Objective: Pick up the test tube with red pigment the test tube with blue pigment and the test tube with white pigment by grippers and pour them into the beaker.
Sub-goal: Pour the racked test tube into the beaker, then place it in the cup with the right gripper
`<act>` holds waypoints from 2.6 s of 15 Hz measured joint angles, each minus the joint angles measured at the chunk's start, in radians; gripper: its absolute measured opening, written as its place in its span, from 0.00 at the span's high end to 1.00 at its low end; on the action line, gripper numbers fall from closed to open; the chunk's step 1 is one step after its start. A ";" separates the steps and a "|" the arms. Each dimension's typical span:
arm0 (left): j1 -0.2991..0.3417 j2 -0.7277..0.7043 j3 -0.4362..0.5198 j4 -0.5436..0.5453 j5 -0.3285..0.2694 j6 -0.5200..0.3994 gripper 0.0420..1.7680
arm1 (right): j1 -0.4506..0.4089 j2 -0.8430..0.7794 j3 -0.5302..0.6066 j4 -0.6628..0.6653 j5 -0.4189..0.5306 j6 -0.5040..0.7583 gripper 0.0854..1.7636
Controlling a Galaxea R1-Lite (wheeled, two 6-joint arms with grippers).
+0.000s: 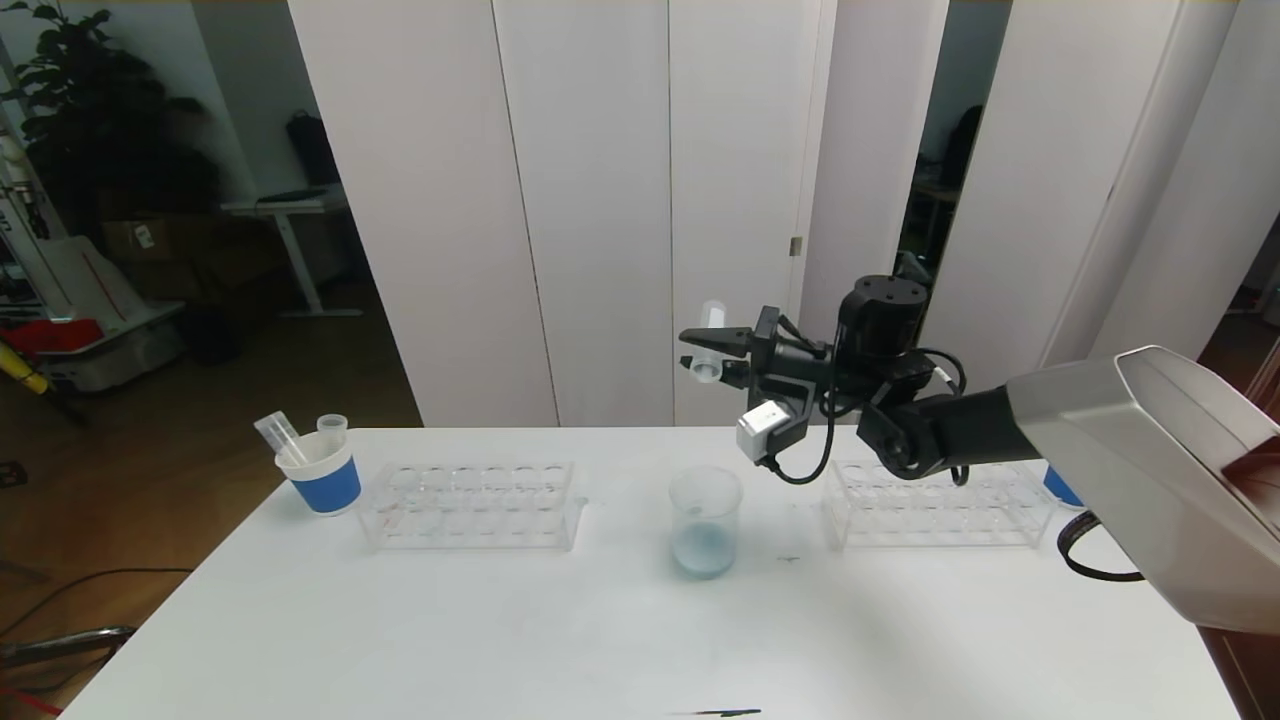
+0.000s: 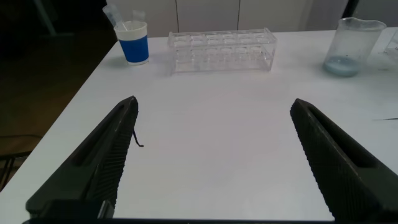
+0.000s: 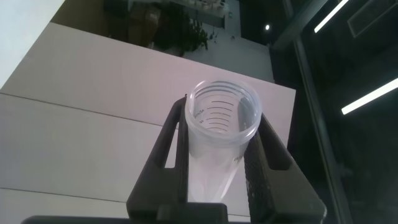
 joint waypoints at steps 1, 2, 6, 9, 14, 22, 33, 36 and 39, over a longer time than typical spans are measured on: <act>0.000 0.000 0.000 0.000 0.000 0.000 0.01 | 0.003 -0.001 0.000 -0.005 -0.006 0.003 0.71; 0.000 0.000 0.000 0.000 0.000 0.000 0.01 | 0.007 -0.004 0.001 -0.011 -0.012 0.009 0.71; 0.000 0.000 0.000 0.001 0.000 0.000 0.01 | 0.018 -0.039 0.010 -0.006 -0.048 0.030 0.71; 0.000 0.000 0.000 0.001 0.000 0.000 0.01 | 0.019 -0.081 0.011 -0.006 -0.175 0.105 0.71; 0.000 0.000 0.000 0.000 0.000 0.000 0.01 | 0.041 -0.177 0.016 -0.010 -0.560 0.338 0.71; 0.000 0.000 0.000 0.000 0.000 0.000 0.01 | 0.075 -0.286 0.135 -0.090 -1.148 0.937 0.71; 0.000 0.000 0.000 0.001 0.000 0.000 0.01 | -0.041 -0.454 0.774 -0.309 -1.441 1.680 0.71; 0.000 0.000 0.000 0.000 0.000 0.000 0.01 | -0.071 -0.476 0.902 -0.309 -1.445 1.841 0.71; 0.000 0.000 0.000 0.000 0.000 0.000 0.01 | -0.110 -0.489 0.969 -0.313 -1.449 1.862 0.71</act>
